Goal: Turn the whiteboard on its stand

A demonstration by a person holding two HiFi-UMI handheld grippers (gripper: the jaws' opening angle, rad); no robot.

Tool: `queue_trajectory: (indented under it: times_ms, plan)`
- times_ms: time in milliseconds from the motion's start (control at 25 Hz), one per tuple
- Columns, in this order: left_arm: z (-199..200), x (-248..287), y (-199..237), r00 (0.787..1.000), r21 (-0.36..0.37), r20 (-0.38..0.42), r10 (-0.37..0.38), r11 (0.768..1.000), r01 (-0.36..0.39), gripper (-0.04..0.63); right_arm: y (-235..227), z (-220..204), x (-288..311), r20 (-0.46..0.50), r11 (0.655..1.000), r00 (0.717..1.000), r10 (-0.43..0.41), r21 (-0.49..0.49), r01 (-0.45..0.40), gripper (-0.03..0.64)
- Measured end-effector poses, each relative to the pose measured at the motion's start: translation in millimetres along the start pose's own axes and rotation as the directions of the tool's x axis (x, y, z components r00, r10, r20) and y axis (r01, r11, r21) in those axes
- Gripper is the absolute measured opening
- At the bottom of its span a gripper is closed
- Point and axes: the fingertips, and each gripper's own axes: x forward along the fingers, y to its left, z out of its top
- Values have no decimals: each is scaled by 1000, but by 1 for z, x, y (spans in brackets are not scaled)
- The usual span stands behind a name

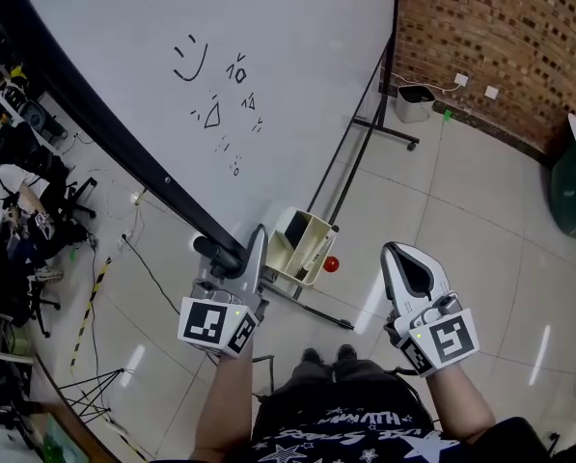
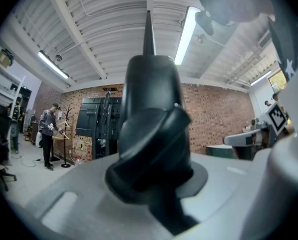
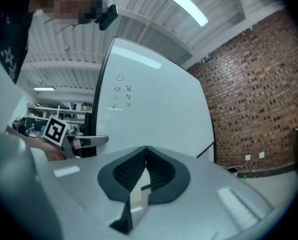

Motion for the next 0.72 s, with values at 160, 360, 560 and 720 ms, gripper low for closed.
queue_trajectory:
  times_ms: [160, 360, 560, 720]
  plan:
    - [7, -20, 23, 1000, -13, 2, -11, 1000, 11, 78, 36, 5, -3, -7, 1000, 1000, -25, -6, 25, 8]
    - [8, -24, 15, 1000, -15, 1, -18, 1000, 18, 78, 45, 5, -18, -19, 999, 999, -49, -9, 49, 8]
    - [-1, -51, 11, 999, -3, 19, -49, 999, 49, 78, 65, -1, -34, -12, 997, 997, -75, -29, 74, 8]
    - [4, -73, 10, 999, -14, 11, -49, 999, 49, 78, 82, -7, -41, -14, 995, 996, -93, -33, 93, 8]
